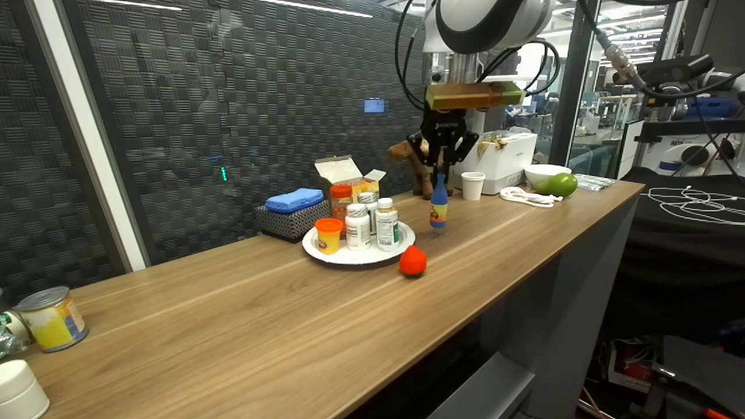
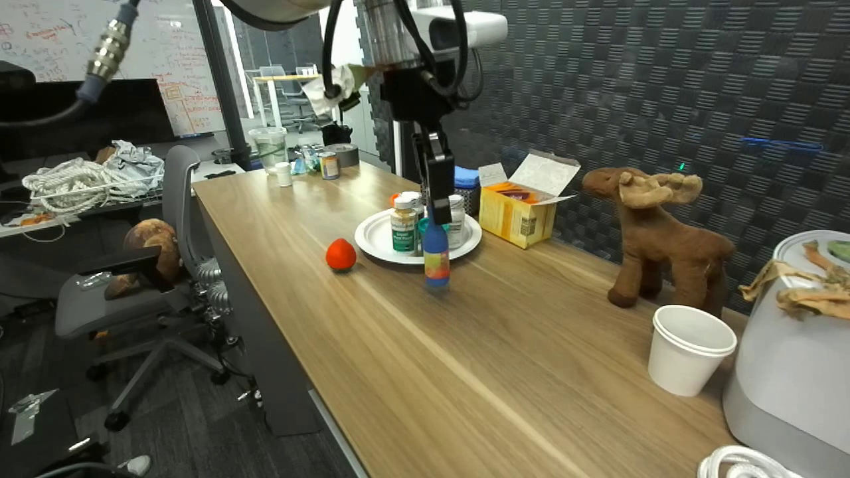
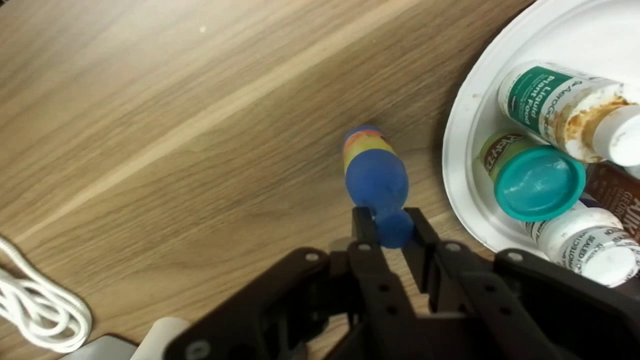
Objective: Pick up the bottles and small containers from the table and put them on the white plate.
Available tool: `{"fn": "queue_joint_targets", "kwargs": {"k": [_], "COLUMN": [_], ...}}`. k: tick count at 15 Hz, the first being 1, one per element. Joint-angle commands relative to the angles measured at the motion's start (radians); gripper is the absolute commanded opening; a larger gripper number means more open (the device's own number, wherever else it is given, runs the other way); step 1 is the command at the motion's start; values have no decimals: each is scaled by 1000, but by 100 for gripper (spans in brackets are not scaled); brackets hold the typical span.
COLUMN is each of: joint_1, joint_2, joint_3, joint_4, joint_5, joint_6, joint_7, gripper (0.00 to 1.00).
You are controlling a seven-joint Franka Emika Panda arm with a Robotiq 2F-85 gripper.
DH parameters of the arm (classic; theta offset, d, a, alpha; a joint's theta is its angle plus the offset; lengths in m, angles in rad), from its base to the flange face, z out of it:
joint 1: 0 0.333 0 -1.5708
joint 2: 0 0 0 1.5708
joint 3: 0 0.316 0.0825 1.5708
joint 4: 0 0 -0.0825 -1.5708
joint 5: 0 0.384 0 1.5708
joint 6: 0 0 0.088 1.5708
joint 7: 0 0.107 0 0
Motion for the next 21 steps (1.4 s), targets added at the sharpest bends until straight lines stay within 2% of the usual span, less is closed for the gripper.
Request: {"fn": "queue_joint_targets", "kwargs": {"k": [1, 3, 5, 9, 13, 17, 21], "joint_1": [54, 80, 100, 122, 130, 130, 140], "joint_2": [-43, -62, -76, -75, -68, -41, 27], "joint_3": [16, 46, 82, 139, 164, 168, 170], "joint_4": [58, 79, 96, 130, 138, 126, 121], "joint_5": [-181, -240, -237, -163, -61, -30, -37], "joint_6": [-125, -188, -215, -218, -222, -179, -46], "joint_7": [116, 131, 100, 16, -112, -205, -229], "gripper": [7, 6, 6, 5, 5, 5, 5]}}
